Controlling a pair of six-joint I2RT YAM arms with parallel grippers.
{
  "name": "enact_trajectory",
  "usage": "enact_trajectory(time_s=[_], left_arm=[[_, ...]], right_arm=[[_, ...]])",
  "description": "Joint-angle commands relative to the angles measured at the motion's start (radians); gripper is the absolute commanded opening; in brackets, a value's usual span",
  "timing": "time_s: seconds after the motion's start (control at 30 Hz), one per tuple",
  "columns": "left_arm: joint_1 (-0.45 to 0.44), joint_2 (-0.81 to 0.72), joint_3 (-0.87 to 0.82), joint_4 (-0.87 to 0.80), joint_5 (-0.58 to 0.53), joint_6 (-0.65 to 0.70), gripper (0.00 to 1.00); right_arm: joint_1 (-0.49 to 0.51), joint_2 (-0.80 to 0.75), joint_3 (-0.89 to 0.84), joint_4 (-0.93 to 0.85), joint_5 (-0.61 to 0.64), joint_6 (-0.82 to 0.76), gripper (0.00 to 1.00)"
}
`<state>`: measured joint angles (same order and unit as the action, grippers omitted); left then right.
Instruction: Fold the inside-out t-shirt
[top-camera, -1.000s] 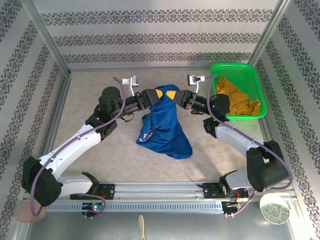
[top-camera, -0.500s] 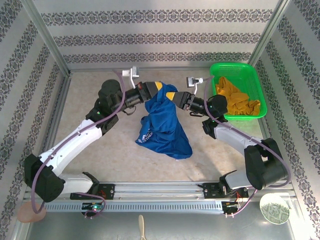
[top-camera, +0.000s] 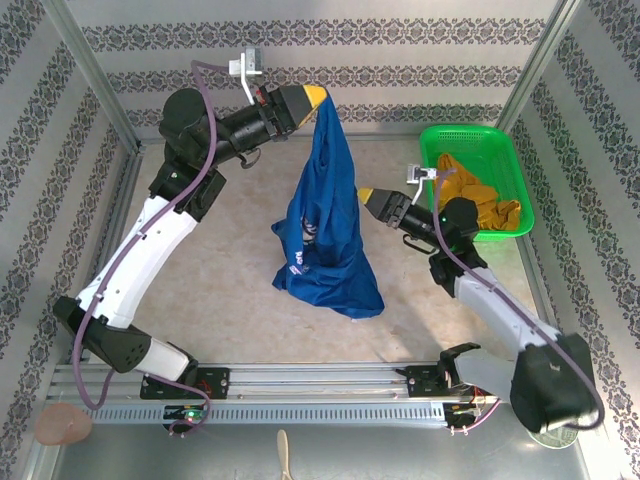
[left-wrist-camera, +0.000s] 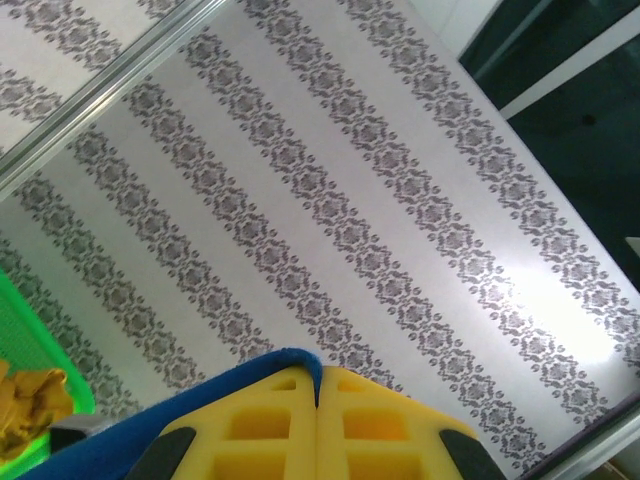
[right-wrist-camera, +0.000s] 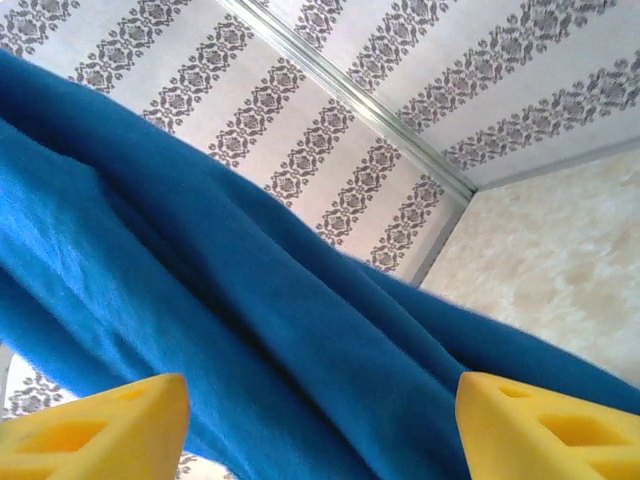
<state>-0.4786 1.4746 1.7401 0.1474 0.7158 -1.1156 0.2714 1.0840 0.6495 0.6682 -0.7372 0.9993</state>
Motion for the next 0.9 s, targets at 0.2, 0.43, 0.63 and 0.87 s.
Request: enact_trajectory(time_s=[0.2, 0.43, 0.63, 0.87], left_arm=[[0.013, -0.021, -0.122, -0.012, -0.037, -0.016, 0.0], [0.008, -0.031, -0.165, -0.003, -0.056, -0.023, 0.0], [-0.009, -0.045, -0.158, -0.003, -0.065, -0.027, 0.0], [-0.018, -0.057, -0.145, -0.034, -0.087, -0.028, 0.0]], right_arm=[[0.212, -0.175, 0.3, -0.589, 0.279, -0.394, 0.7], [0.371, -0.071, 0.463, -0.662, 0.423, -0.517, 0.67], [0.409, 0.047, 0.548, -0.696, 0.58, -0.56, 0.58], [0.343, 0.075, 0.576, -0.669, 0.531, -0.548, 0.0]])
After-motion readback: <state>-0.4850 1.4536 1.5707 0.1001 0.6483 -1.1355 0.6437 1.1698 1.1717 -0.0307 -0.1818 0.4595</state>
